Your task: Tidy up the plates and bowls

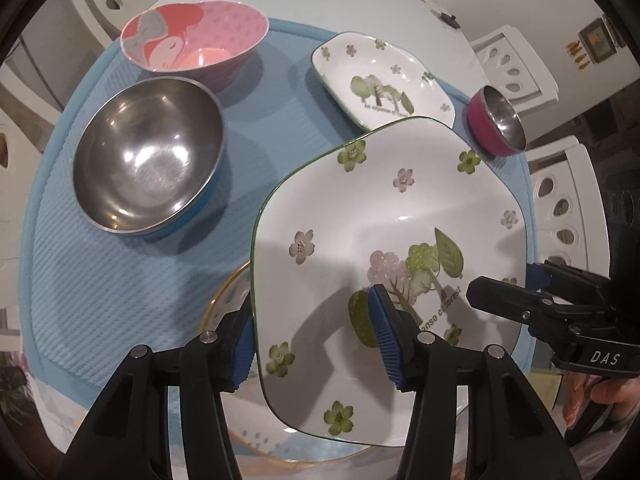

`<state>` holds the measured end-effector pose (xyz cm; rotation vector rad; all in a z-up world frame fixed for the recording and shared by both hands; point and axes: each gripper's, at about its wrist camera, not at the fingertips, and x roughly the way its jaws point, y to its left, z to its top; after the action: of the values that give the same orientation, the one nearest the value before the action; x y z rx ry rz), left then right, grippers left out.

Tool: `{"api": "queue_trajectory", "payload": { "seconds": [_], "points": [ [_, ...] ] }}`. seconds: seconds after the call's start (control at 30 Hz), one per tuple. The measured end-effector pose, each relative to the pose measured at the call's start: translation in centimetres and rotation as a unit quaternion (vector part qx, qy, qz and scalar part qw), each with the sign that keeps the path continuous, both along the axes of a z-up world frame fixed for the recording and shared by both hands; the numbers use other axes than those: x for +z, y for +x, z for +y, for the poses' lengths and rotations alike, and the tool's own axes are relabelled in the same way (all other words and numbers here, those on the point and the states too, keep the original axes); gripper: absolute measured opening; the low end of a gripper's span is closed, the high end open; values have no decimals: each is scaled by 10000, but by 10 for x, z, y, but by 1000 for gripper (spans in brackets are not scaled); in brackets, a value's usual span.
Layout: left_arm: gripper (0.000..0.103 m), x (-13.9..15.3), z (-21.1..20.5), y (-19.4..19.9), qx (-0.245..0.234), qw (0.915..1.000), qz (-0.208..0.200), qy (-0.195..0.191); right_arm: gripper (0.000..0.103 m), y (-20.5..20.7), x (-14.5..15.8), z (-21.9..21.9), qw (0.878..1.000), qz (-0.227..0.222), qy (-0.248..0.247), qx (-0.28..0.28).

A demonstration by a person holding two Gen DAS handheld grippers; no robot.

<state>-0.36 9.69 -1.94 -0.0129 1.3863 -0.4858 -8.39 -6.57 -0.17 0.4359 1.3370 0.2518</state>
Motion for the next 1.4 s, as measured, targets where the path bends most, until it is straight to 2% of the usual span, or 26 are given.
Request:
{"api": "queue_trajectory", "payload": {
  "seconds": [0.53, 1.2, 1.4],
  "points": [
    [48, -21, 43, -15, -225, 9992, 317, 104, 55, -17, -29, 50, 9981, 500, 42, 360],
    [49, -41, 25, -26, -589, 9952, 520, 576, 55, -29, -68, 64, 9940, 1077, 34, 203],
    [49, -43, 25, -21, -471, 9956, 624, 513, 55, -28, -67, 62, 9939, 1091, 83, 161]
  ]
}}
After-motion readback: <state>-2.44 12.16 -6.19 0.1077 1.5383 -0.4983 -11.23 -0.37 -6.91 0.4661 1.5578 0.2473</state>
